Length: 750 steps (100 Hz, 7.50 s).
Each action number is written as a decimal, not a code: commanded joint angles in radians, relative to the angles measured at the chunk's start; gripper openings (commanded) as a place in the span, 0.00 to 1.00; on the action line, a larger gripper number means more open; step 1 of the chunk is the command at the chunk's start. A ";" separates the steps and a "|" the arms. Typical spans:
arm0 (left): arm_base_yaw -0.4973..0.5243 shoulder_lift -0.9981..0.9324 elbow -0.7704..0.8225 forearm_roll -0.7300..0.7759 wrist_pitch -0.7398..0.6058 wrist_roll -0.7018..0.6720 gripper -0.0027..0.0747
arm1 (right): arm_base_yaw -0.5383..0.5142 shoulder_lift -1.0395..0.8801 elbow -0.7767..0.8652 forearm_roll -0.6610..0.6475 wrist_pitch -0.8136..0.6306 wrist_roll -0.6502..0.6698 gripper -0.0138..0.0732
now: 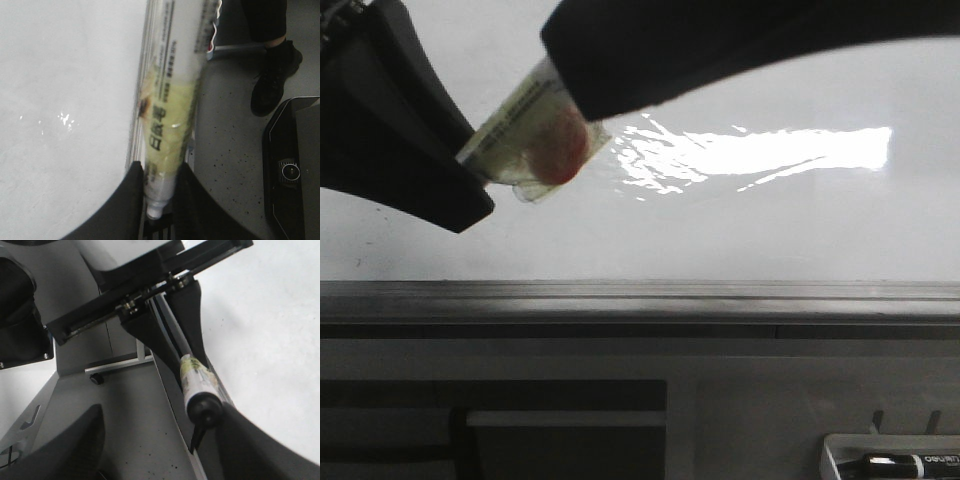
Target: Write number 5 on whiteboard
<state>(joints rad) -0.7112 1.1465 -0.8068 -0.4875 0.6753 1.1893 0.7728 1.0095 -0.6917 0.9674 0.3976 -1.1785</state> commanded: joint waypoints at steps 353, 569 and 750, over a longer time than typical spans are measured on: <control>0.162 -0.754 0.411 -0.278 -0.529 -0.552 0.01 | -0.050 0.018 -0.115 0.065 -0.209 0.009 0.11; 0.162 -0.750 0.411 -0.279 -0.534 -0.552 0.01 | -0.189 0.102 -0.098 -0.948 -0.388 1.031 0.11; 0.162 -0.750 0.411 -0.282 -0.529 -0.552 0.01 | -0.248 0.116 -0.096 -0.918 -0.111 1.031 0.11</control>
<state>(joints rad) -0.5526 0.3872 -0.3665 -0.7502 0.1996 0.6483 0.5616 1.1488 -0.7685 0.0971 0.2914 -0.1411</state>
